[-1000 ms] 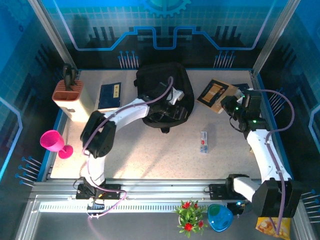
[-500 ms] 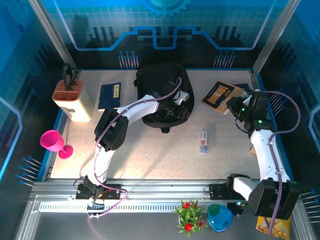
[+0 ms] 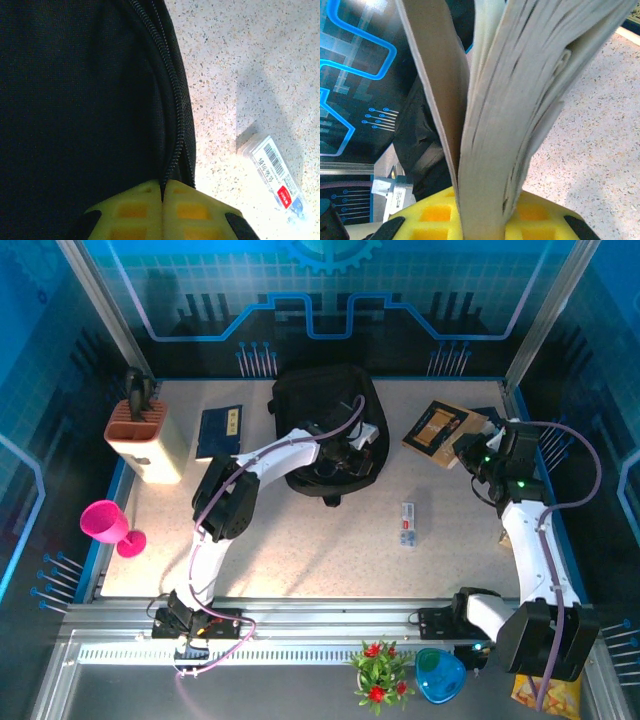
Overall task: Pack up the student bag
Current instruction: Open the student bag at the top-center of the table.
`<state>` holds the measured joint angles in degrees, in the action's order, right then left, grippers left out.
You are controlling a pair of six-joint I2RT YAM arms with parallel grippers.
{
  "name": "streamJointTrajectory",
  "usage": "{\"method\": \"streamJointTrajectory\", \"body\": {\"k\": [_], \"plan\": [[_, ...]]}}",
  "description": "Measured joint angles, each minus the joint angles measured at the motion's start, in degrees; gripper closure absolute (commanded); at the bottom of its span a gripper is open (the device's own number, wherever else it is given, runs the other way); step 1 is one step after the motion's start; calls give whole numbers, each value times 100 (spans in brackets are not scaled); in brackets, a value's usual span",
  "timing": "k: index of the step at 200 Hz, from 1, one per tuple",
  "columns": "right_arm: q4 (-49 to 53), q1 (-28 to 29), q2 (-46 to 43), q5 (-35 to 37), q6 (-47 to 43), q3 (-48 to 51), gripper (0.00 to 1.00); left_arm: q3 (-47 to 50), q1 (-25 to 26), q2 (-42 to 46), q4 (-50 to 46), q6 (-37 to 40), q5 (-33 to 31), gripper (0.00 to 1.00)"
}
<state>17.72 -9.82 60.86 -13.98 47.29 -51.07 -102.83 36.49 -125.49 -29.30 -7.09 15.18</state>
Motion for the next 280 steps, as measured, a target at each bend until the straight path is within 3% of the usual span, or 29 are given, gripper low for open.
{"method": "streamJointTrajectory", "body": {"k": [82,154,174,208,234,280], "plan": [[649,114,-472,-352,221,0,100,0,-92,671,866,-352,-439,99],[605,1349,-446,-94,1338,55,100,-177,-92,699,1464,-872,-566,96],[284,1543,-332,-44,1749,245,100,-195,-92,702,1460,-911,-485,88],[-24,1659,50,-35,2127,345,100,63,-90,859,1473,-796,-428,56],[-197,1670,188,-44,2177,345,100,723,-85,1329,1329,-470,-466,39],[-407,1700,197,-66,2175,345,100,1637,-85,2096,846,280,-601,34]]}}
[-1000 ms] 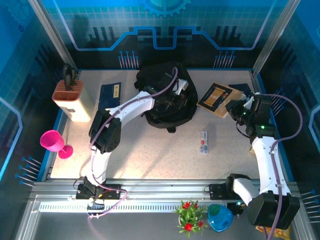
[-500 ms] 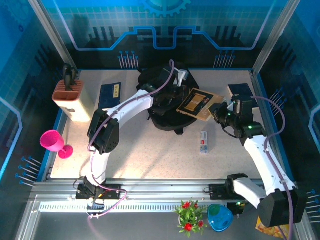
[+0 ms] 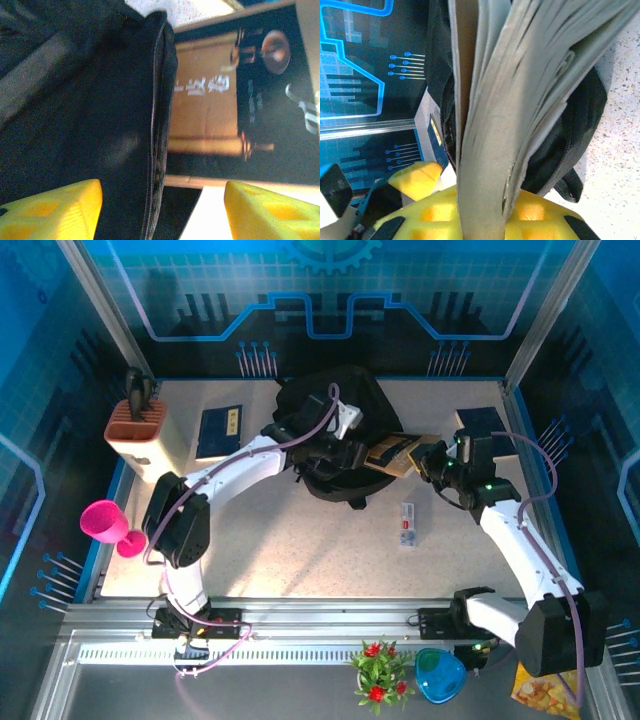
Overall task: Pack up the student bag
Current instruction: Open the student bag at the top-center of the table.
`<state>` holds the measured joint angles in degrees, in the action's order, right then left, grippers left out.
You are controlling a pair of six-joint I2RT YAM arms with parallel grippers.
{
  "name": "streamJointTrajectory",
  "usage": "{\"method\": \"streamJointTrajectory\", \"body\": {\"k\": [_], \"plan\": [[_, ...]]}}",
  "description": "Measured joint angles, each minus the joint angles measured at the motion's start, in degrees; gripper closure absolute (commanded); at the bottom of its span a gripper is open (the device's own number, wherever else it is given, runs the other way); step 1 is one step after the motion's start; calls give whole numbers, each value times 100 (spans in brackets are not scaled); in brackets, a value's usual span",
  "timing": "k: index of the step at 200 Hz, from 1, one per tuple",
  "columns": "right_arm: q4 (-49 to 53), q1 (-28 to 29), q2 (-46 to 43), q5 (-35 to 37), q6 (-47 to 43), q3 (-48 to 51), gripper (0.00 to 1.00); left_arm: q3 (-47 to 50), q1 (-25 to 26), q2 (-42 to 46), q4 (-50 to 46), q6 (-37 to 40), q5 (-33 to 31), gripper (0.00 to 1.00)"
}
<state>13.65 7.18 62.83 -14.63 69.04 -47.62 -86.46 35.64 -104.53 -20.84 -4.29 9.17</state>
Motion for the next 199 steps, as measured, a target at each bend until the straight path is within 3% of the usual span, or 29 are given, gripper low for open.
{"method": "streamJointTrajectory", "body": {"k": [60,129,199], "plan": [[-133,0,22,0,0,0,100,380,11,98,-330,590,-750,39],[-131,0,22,0,0,0,100,205,15,-273,-348,876,-846,43],[114,2,-35,212,-221,0,100,138,48,-354,-129,990,-1497,77]]}}
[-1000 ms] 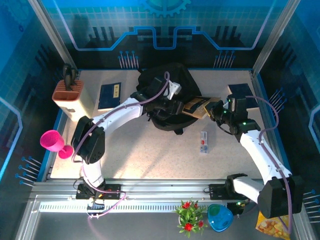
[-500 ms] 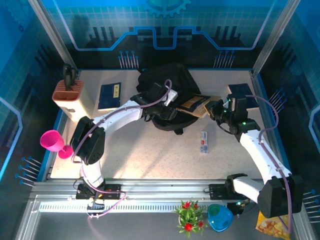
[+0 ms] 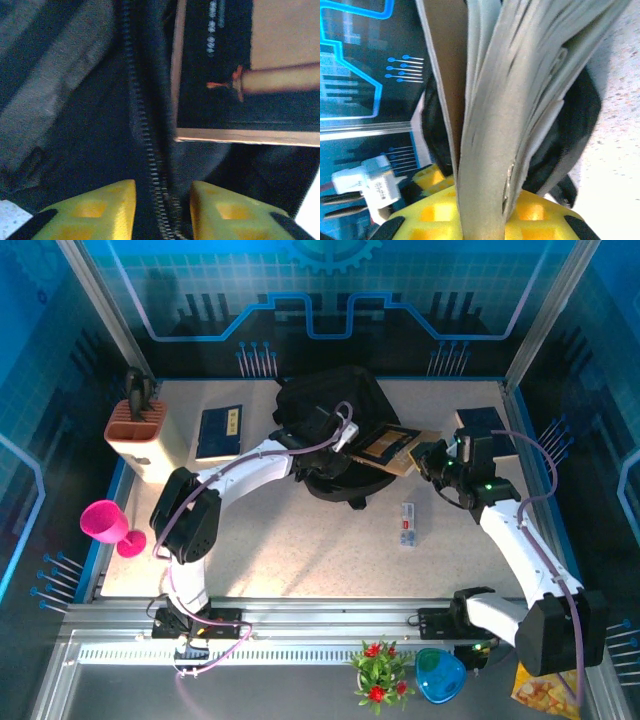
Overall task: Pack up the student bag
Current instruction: Open the student bag at the top-center of the table.
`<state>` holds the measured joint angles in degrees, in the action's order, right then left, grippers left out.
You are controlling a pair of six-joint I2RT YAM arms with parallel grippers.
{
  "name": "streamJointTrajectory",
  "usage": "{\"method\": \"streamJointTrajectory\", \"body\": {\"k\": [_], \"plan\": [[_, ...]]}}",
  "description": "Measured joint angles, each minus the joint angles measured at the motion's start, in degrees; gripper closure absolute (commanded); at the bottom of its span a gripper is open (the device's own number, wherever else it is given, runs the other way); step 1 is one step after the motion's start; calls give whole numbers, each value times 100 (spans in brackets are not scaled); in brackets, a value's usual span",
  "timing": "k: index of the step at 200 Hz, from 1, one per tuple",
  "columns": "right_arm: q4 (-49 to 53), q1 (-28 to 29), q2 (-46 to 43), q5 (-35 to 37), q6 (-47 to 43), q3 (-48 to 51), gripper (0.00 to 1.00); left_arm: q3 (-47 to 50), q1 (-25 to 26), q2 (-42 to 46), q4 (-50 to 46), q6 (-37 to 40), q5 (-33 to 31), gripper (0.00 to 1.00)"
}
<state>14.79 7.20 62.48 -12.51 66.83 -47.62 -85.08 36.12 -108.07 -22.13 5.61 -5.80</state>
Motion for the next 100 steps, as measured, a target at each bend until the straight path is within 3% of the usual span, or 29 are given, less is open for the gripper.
{"method": "streamJointTrajectory", "body": {"k": [61,100], "plan": [[638,50,-527,476,-435,308,100,-293,0,0,160,-111,-389,100],[656,339,-570,407,-302,378,100,-420,0,20,345,-116,-389,100]]}}
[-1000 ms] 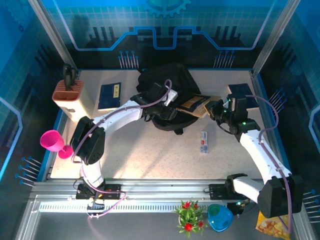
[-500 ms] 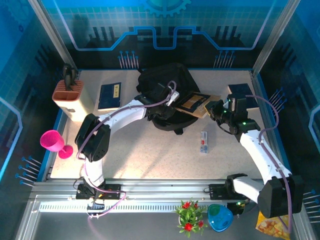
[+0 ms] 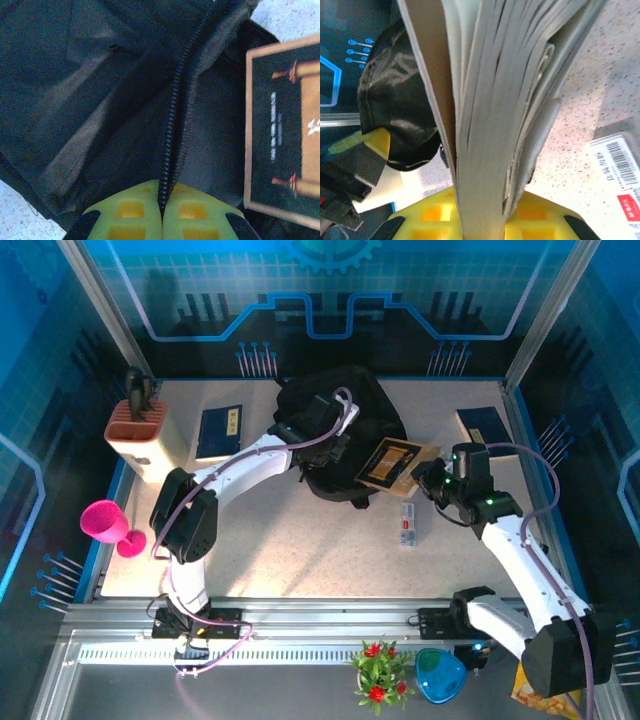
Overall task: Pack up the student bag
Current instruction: Open the student bag at the top-center of the table.
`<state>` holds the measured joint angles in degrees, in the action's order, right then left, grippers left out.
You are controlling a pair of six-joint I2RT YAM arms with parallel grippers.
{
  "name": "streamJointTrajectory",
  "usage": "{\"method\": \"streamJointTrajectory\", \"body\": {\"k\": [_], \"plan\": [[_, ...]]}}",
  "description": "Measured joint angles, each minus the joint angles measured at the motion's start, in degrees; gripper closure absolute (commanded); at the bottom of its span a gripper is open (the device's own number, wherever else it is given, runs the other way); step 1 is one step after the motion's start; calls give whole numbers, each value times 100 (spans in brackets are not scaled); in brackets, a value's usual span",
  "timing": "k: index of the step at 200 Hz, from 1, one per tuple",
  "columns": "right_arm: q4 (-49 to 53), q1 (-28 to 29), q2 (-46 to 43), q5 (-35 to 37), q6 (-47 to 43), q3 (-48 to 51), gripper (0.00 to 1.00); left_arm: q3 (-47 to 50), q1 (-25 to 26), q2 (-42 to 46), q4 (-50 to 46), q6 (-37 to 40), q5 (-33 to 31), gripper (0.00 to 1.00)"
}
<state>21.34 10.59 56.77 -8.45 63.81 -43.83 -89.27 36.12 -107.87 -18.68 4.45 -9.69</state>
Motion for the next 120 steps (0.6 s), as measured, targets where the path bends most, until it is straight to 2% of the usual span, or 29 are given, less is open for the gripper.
{"method": "streamJointTrajectory", "body": {"k": [71,120], "plan": [[-643,378,391,-92,1244,-11,100,286,168,708,1368,7,13,100],[-1497,389,1106,-142,1600,-389,100,656,280,826,1738,22,195,100]]}}
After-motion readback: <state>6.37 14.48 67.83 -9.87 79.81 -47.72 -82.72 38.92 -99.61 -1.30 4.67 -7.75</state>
